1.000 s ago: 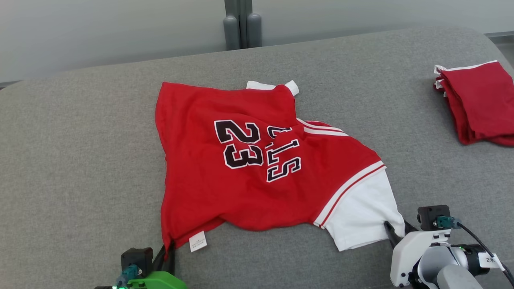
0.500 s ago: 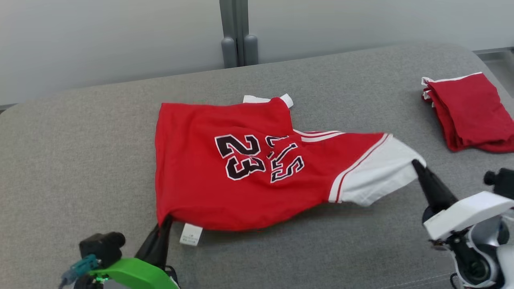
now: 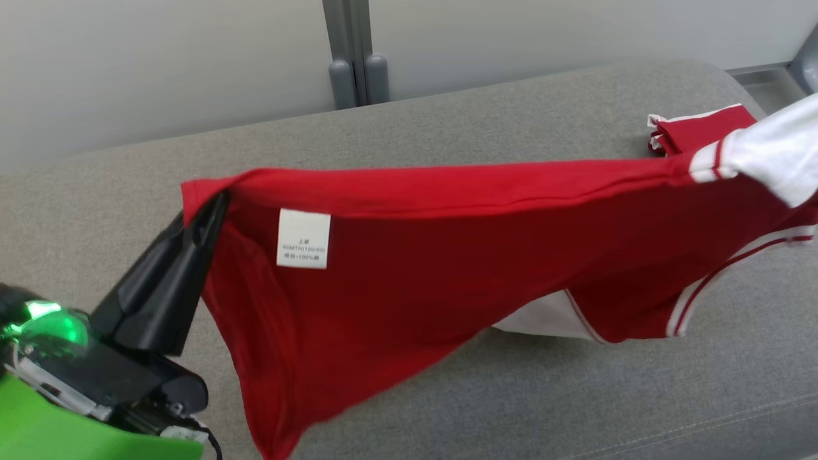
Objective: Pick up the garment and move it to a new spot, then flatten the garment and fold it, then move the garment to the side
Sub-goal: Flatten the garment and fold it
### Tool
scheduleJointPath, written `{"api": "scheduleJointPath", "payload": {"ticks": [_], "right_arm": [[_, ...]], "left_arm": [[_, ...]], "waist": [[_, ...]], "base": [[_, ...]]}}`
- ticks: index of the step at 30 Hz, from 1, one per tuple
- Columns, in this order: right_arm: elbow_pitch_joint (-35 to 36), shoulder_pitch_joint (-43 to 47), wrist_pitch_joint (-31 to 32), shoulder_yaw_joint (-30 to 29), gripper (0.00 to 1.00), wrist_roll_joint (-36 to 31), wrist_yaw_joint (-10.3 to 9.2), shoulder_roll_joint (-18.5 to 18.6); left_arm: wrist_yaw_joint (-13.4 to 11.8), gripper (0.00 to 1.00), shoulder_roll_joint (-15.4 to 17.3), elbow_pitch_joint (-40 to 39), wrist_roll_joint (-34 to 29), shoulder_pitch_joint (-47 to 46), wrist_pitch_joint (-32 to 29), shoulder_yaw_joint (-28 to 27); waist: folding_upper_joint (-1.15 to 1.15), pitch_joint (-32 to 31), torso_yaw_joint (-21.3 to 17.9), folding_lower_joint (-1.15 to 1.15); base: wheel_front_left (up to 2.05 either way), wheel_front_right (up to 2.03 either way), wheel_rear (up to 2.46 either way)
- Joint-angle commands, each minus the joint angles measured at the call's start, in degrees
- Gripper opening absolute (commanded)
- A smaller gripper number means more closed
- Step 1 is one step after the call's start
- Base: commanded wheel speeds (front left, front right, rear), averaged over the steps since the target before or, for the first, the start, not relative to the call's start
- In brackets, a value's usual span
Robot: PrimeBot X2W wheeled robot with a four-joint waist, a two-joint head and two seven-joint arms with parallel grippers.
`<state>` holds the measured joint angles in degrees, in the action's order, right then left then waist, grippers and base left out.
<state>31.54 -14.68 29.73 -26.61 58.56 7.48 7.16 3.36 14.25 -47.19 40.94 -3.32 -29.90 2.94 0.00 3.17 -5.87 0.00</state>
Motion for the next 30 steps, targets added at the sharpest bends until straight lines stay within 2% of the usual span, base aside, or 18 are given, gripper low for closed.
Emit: {"api": "scheduleJointPath", "payload": {"ticks": [1,3,7,10,14,17,20,24,27,30], "right_arm": [[-0.3,-3.7,1.5,-1.3,0.00,-1.4,0.01,0.5],[-2.0,-8.9,4.0,-2.8,0.00,-3.2,0.01,0.4],[-7.3,-20.0,7.8,-3.4,0.00,-8.6,0.01,0.1],[-13.0,-28.8,8.9,-1.6,0.00,-13.0,0.01,-0.9],[-22.9,-41.1,6.9,2.3,0.00,-20.8,0.01,-2.3],[-31.0,-51.2,1.8,4.5,0.00,-26.0,0.01,-3.1],[-40.2,-61.6,-5.8,4.8,0.00,-30.2,0.01,-3.8],[-49.8,-71.7,-14.6,5.5,0.00,-32.4,0.01,-4.2],[-55.8,-73.3,-18.6,9.1,0.00,-30.3,0.01,-4.3],[-58.6,-69.0,-21.3,13.3,0.00,-28.5,0.01,-4.1]], "left_arm": [[-0.7,0.00,0.9,-0.6,1.1,-3.5,-1.7,-0.5],[-1.3,0.00,2.2,-0.6,2.1,-8.5,-4.6,-0.6],[-2.4,0.00,3.4,4.5,4.0,-19.2,-9.2,0.2],[-2.2,0.00,4.1,11.6,3.9,-28.2,-11.8,1.7],[-1.4,0.00,4.2,24.3,0.8,-41.4,-11.8,2.9],[-0.9,0.00,3.9,34.9,-3.3,-52.4,-8.3,3.2],[-0.2,0.00,2.7,46.5,-8.4,-63.6,-0.3,3.5],[1.1,0.00,2.1,60.0,-14.6,-74.2,10.6,5.5],[1.9,0.00,1.8,68.0,-16.9,-77.5,17.6,6.9],[2.6,0.00,1.7,73.8,-16.7,-75.4,23.0,7.1]], "waist": [[0.00,1.6,-0.6,0.00],[0.00,3.7,-1.0,0.00],[0.00,9.3,-1.2,0.00],[0.00,14.5,-1.1,0.00],[0.00,20.9,-0.9,0.00],[0.00,24.6,-0.8,0.00],[0.00,26.9,-0.8,0.00],[0.00,28.9,-0.6,0.00],[0.00,29.6,-0.7,0.00],[0.00,29.2,-0.8,0.00]], "base": [[0.00,0.00,0.00],[0.00,0.00,0.00],[0.00,0.00,0.00],[0.00,0.00,0.00],[0.00,0.00,0.00],[0.00,0.00,0.00],[0.00,0.00,0.00],[0.00,0.00,0.00],[0.00,0.00,0.00],[0.00,0.00,0.00]]}}
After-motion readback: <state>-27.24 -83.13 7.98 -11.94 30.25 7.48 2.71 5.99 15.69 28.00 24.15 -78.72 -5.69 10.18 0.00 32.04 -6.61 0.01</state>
